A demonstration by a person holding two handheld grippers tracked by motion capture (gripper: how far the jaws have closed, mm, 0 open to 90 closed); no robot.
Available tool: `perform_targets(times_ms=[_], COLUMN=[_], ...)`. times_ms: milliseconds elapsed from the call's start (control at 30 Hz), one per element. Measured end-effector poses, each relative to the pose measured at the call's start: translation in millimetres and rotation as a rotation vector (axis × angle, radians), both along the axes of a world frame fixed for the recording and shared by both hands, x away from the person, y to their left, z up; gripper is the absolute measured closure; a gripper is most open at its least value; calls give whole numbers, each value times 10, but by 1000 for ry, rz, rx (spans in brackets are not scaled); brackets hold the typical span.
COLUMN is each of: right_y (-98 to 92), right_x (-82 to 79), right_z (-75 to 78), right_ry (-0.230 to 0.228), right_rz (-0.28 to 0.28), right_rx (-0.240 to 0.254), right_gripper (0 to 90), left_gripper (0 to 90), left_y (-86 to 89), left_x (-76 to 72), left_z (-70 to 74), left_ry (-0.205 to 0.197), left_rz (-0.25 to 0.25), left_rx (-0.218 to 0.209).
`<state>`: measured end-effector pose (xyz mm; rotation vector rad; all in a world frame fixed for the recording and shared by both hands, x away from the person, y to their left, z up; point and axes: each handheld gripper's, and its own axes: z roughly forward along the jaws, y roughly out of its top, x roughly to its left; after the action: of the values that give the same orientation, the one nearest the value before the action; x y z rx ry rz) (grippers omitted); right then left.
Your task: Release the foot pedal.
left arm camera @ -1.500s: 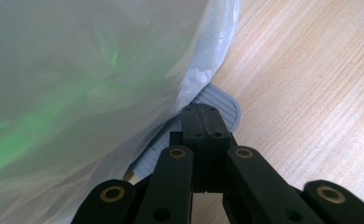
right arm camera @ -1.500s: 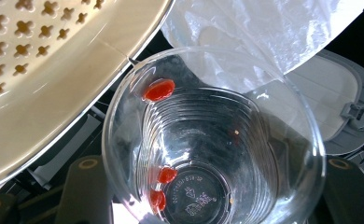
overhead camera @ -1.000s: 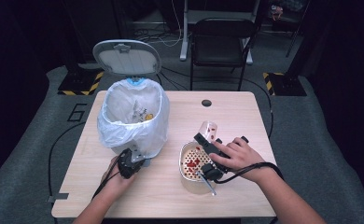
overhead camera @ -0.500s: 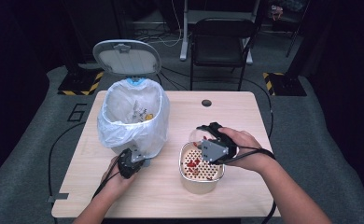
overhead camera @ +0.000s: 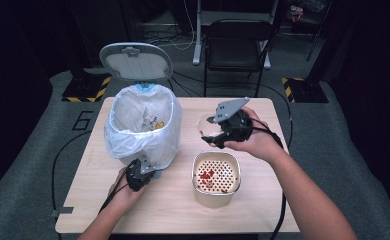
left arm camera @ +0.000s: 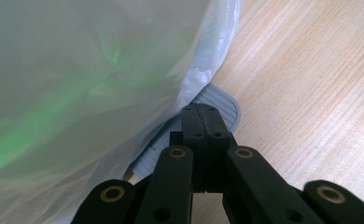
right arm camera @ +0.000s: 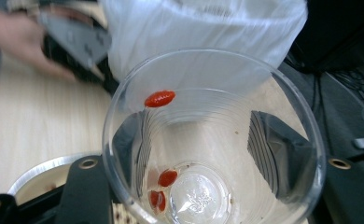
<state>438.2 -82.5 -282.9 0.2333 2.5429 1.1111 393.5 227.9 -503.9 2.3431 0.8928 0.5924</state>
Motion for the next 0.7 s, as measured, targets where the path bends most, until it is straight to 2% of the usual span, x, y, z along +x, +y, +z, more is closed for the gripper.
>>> perform_targets(times_ms=[33, 67, 100, 200, 300, 333, 533, 600, 700], right_y=[36, 60, 97, 257, 326, 363, 634, 742, 912], right_x=[41, 64, 97, 199, 242, 262, 351, 380, 429], right_z=[53, 85, 125, 268, 307, 330, 455, 489, 514], right_ry=[30, 49, 63, 83, 107, 113, 125, 132, 134], right_rz=[-5, -12, -17, -27, -37, -39, -43, -45, -52], right_rx=[22, 31, 46, 74, 90, 100, 126, 129, 141], right_gripper=[387, 386, 387, 386, 385, 384, 383, 381, 377], left_gripper=[900, 900, 900, 900, 900, 900, 900, 900, 900], left_y=[0, 2, 5, -13, -14, -3, -2, -8, -8], left_x=[0, -1, 3, -17, -17, -12, -8, -20, -18], left_z=[1, 5, 8, -14, -15, 1, 3, -3, -3], left_ry=[1, 13, 8, 5, 2, 15, 17, 25, 22], left_rz=[0, 1, -1, 40, 38, 15, 12, 36, 32], left_rx=[0, -5, -2, -39, -35, -17, -19, -29, -29])
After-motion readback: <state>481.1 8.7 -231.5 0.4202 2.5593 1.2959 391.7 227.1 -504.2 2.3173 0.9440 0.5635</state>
